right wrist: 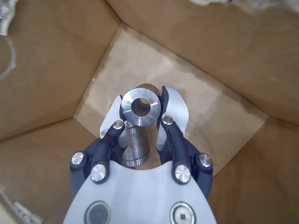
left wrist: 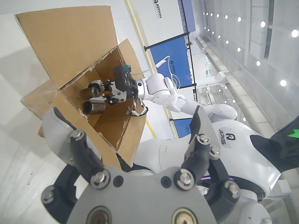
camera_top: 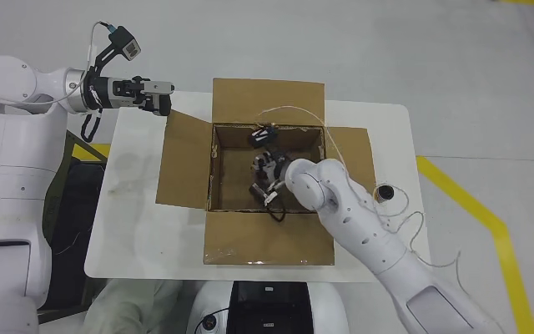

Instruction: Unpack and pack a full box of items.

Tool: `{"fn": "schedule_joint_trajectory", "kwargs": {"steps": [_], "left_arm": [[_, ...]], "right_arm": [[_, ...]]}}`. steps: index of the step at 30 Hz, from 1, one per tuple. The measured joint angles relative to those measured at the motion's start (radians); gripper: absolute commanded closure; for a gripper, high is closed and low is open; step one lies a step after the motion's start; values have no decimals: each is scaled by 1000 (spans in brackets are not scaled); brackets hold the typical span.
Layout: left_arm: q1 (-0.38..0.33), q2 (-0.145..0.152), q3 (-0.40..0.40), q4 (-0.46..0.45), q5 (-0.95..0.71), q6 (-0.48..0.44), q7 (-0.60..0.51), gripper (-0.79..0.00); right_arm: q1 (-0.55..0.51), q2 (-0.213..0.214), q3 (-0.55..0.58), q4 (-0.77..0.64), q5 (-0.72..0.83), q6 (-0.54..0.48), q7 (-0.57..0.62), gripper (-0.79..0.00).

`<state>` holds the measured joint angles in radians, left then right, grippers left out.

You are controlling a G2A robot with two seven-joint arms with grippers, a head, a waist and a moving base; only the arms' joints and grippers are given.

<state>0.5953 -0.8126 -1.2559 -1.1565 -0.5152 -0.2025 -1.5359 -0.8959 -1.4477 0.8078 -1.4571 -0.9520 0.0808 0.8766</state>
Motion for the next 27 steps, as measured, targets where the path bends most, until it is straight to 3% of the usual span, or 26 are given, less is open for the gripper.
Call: {"fn": "schedule_joint_trajectory", "kwargs": {"steps": [11, 27], "left_arm": [[0, 0, 0, 0, 0, 0, 0, -785], [0, 0, 0, 0, 0, 0, 0, -785]], "right_arm": [[-98, 36, 113, -286, -61, 11, 102, 0], [-269, 80, 289, -573, -185, 47, 181, 0]]}}
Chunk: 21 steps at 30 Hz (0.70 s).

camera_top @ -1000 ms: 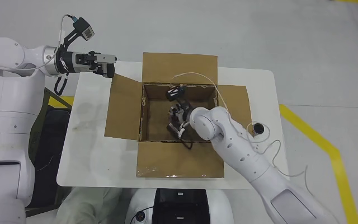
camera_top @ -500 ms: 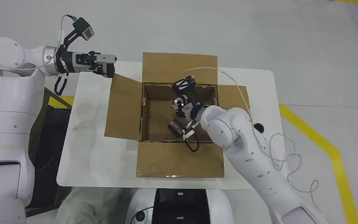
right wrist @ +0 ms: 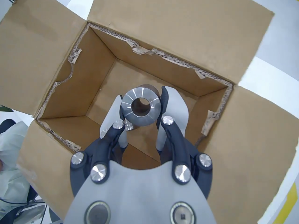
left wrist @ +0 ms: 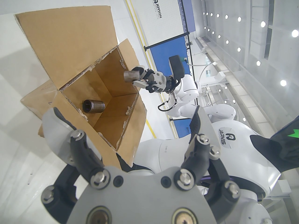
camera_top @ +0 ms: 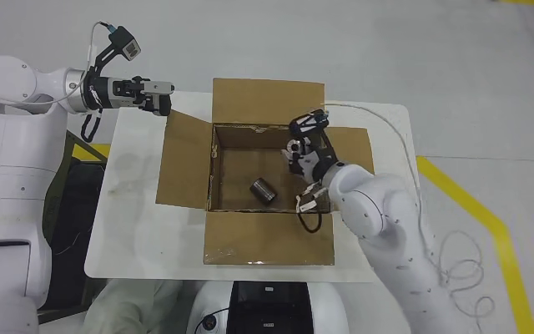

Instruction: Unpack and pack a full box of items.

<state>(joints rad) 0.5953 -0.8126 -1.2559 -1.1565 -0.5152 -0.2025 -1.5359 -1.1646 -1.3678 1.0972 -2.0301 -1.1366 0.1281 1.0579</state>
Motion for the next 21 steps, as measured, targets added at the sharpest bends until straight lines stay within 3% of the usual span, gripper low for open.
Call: {"fn": "schedule_joint_trajectory", "kwargs": {"steps": [14, 21], "left_arm": [[0, 0, 0, 0, 0, 0, 0, -785], [0, 0, 0, 0, 0, 0, 0, -785]], "right_arm": [[-229, 38, 204, -297, -138, 21, 116, 0], [-318, 47, 282, -320, -154, 23, 114, 0]]}}
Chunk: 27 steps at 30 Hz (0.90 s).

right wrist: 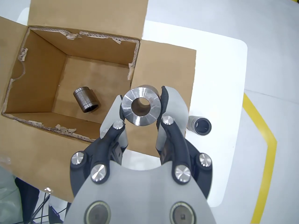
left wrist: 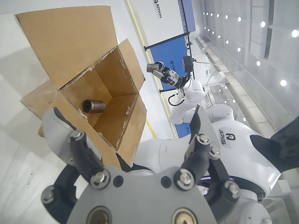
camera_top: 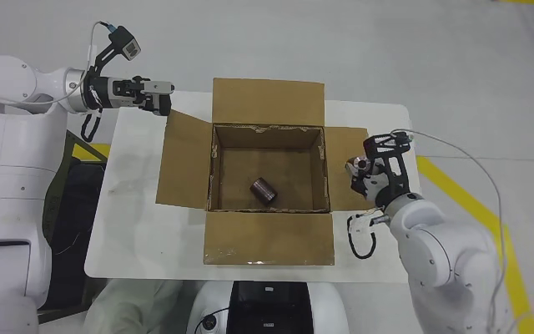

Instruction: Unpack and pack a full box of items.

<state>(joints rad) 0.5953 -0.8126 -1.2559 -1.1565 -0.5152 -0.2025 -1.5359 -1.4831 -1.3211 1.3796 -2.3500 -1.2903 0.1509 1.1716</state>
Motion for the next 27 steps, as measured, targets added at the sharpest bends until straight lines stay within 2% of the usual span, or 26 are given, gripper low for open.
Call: {"fn": "schedule_joint_trajectory", "kwargs": {"steps": [9, 27], "left_arm": [[0, 0, 0, 0, 0, 0, 0, -785], [0, 0, 0, 0, 0, 0, 0, -785]], "right_arm": [[-84, 6, 52, 0, 15, 0, -41, 0], [-89, 6, 53, 0, 22, -7, -46, 0]]}}
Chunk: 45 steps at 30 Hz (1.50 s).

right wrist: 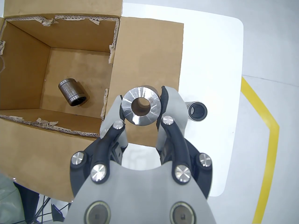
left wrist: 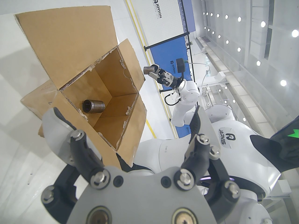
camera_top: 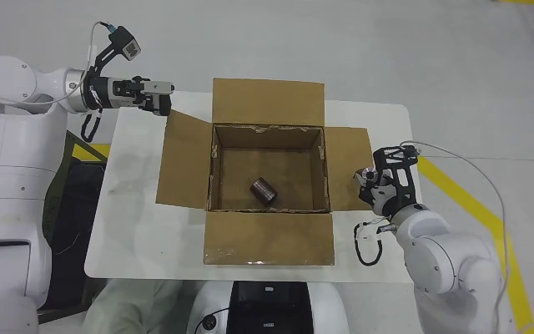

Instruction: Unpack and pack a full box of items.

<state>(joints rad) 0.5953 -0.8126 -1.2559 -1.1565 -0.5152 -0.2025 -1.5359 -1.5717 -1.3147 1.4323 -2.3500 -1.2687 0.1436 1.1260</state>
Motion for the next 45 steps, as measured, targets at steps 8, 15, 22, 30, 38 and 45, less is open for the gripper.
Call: {"fn": "schedule_joint_trajectory", "kwargs": {"steps": [8, 15, 22, 30, 38, 45], "left_arm": [[0, 0, 0, 0, 0, 0, 0, -785], [0, 0, 0, 0, 0, 0, 0, -785], [0, 0, 0, 0, 0, 0, 0, -785], [0, 0, 0, 0, 0, 0, 0, -785], [0, 0, 0, 0, 0, 0, 0, -785], [0, 0, 0, 0, 0, 0, 0, -785]], "right_arm": [[-4, 0, 1, 2, 2, -1, -8, 0], [-55, 6, 56, 0, 44, -56, -98, 0], [-111, 15, 171, 0, 134, -130, -175, 0], [-228, 26, 380, 0, 264, -241, -242, 0], [-344, 33, 506, 0, 316, -334, -271, 0], [-460, 32, 514, 0, 314, -367, -314, 0]]}}
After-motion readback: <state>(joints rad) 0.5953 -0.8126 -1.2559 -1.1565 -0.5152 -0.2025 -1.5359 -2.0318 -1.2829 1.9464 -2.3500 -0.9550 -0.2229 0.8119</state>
